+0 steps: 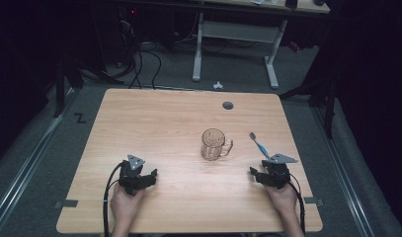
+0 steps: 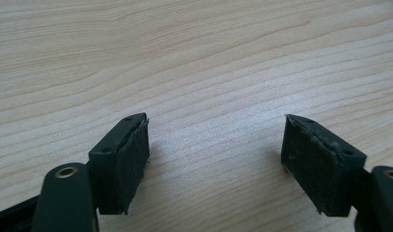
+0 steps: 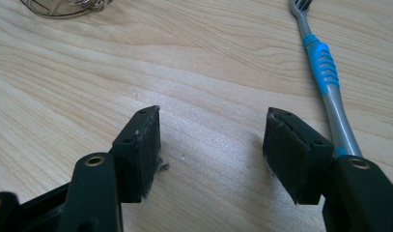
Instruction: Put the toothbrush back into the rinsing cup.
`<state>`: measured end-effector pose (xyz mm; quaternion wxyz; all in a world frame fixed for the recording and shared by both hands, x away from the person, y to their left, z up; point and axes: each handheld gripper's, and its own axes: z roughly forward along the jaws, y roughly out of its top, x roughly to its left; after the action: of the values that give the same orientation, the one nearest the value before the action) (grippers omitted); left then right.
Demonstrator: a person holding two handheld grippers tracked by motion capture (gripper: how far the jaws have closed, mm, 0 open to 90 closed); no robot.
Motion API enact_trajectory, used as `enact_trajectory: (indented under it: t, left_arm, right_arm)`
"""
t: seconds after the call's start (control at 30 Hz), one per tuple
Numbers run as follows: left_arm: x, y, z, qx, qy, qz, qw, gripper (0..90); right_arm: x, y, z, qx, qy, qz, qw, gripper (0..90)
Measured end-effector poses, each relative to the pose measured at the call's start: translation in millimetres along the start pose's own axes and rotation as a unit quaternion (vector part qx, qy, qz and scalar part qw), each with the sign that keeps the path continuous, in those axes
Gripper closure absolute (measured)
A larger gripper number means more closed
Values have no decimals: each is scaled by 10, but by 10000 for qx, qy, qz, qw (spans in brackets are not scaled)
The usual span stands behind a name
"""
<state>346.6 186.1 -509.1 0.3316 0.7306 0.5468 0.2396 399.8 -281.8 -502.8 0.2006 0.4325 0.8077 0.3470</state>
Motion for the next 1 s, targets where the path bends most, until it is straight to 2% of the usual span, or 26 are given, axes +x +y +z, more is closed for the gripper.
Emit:
enact_trajectory:
  t: [0.23, 1.0]
  left_arm:
    - [0, 1, 1, 0, 4, -2, 10000, 259]
    - [5, 5, 6, -4, 14, -20, 10000, 263]
  right_arm:
    - [5, -1, -1, 4, -45, 43, 10000, 380]
    - [28, -10, -14, 20, 19, 40, 10000, 380]
